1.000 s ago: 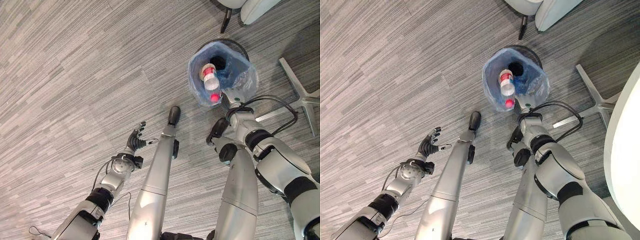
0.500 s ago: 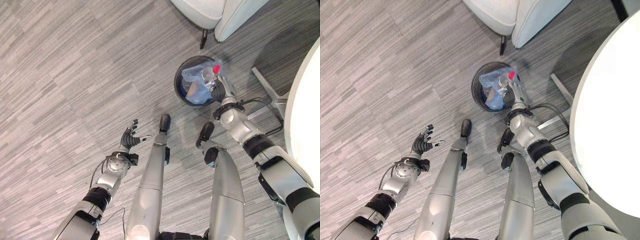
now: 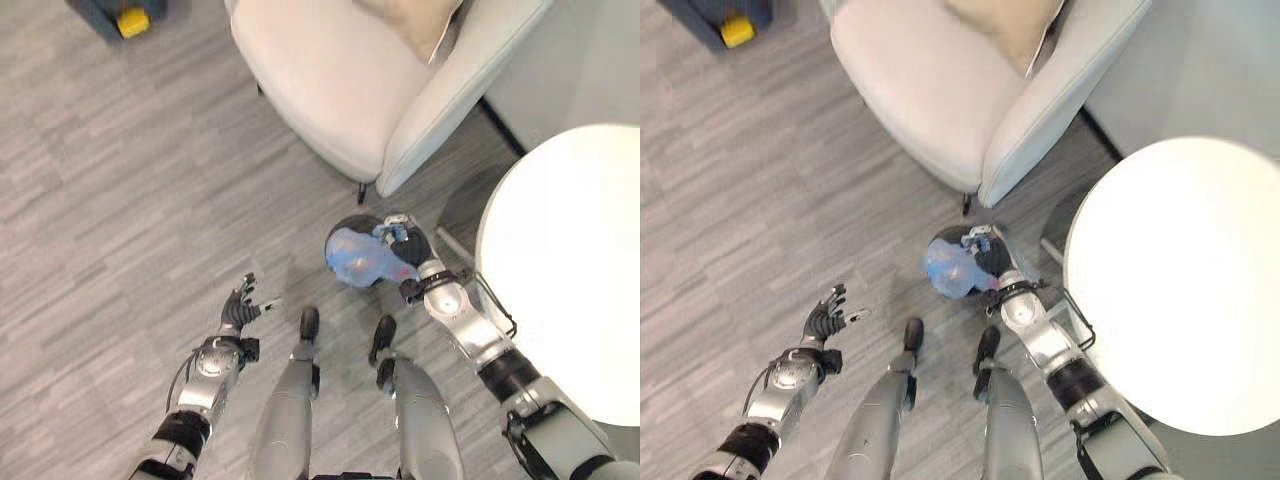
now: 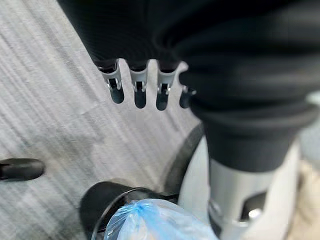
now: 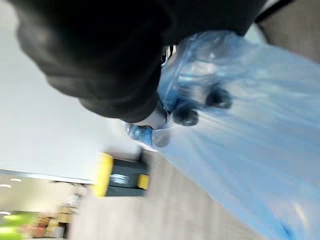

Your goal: Gather garbage on tea table into small bin, then transfer packed bag to large trash can.

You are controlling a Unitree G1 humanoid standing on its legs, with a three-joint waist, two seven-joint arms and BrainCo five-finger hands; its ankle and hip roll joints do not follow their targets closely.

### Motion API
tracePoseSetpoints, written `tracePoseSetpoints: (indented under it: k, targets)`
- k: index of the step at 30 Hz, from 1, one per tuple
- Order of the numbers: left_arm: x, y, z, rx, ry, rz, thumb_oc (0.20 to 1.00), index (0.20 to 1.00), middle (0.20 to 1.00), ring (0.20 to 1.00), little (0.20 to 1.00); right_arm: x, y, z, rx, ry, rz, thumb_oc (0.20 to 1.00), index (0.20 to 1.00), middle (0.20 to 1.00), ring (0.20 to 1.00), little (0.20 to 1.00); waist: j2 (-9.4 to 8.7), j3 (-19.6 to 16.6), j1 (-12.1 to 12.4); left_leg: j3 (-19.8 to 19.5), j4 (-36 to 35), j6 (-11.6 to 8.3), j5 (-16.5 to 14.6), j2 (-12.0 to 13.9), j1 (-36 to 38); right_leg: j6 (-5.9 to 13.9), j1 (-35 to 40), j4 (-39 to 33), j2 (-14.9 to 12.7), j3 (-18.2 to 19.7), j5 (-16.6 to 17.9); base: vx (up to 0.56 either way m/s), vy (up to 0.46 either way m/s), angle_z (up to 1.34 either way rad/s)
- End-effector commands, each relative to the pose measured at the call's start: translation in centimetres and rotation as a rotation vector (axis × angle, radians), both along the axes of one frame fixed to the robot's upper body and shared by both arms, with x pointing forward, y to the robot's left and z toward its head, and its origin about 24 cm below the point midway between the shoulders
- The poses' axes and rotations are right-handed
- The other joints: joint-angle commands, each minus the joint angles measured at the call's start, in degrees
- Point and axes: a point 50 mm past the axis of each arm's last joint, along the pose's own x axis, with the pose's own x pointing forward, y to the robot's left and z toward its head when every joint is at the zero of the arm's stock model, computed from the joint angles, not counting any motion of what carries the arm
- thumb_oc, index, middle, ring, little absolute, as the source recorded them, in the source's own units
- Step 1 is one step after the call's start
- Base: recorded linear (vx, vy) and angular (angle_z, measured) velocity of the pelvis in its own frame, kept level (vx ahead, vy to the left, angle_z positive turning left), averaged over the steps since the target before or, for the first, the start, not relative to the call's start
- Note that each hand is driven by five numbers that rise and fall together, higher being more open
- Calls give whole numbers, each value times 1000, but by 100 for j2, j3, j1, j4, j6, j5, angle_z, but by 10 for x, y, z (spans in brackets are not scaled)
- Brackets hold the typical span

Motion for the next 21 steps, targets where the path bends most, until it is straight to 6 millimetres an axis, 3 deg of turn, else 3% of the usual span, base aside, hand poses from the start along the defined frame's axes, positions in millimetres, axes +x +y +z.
tracePoseSetpoints:
  k: [1, 4, 7, 11, 13, 18, 21]
  targets:
    - [-8, 3, 2, 36, -12, -50, 1000, 1000, 1000, 1000, 1000, -2, 13, 32, 158, -107, 126, 200, 200, 200, 200, 200, -68, -427, 12, 365, -117, 14, -537, -137, 341, 417, 422, -578, 10, 202, -214, 84, 70, -22]
    - [-22, 3, -5, 20, 16, -55, 1000, 1000, 1000, 1000, 1000, -13, 12, 31, 247, -83, 175, 200, 200, 200, 200, 200, -111, -788, -26, 501, -375, 31, -583, -172, 858, 499, 933, -958, 94, 259, -130, 110, 111, -11]
    - [-30, 4, -9, 16, 37, -54, 1000, 1000, 1000, 1000, 1000, -21, 11, 32, 268, -89, 204, 200, 200, 200, 200, 200, -119, -922, -34, 602, -509, 50, -617, -165, 1149, 540, 1132, -1043, 97, 312, -92, 47, 78, -21]
    - [-41, 6, -12, 17, 51, -50, 1000, 1000, 1000, 1000, 1000, -26, 15, 38, 290, -110, 246, 200, 200, 200, 200, 200, -123, -994, -24, 732, -570, 122, -693, -156, 1479, 646, 1179, -840, 125, 528, -45, 14, 68, -35]
    - [-39, 7, -9, 23, 40, -57, 1000, 1000, 1000, 1000, 1000, -28, 18, 41, 300, -121, 262, 200, 200, 200, 200, 200, -82, -876, -10, 703, -483, 185, -636, -79, 1448, 695, 1021, -268, 222, 823, -158, -175, 5, -30]
    - [-28, 5, 2, 42, -8, -83, 1000, 1000, 1000, 1000, 1000, -28, 4, 41, 264, -156, 200, 200, 200, 200, 200, 200, -23, -935, 9, 433, -360, 170, -372, -25, 1050, 565, 1186, 557, 650, 1433, -624, -202, -90, 34]
    - [-28, 5, 7, 41, -31, -88, 1000, 1000, 1000, 1000, 1000, -27, -3, 42, 263, -161, 171, 200, 200, 200, 200, 200, -150, -1062, 190, 267, -362, 74, -163, -87, 765, 331, 1682, -142, 740, 1458, -949, -110, -191, 64]
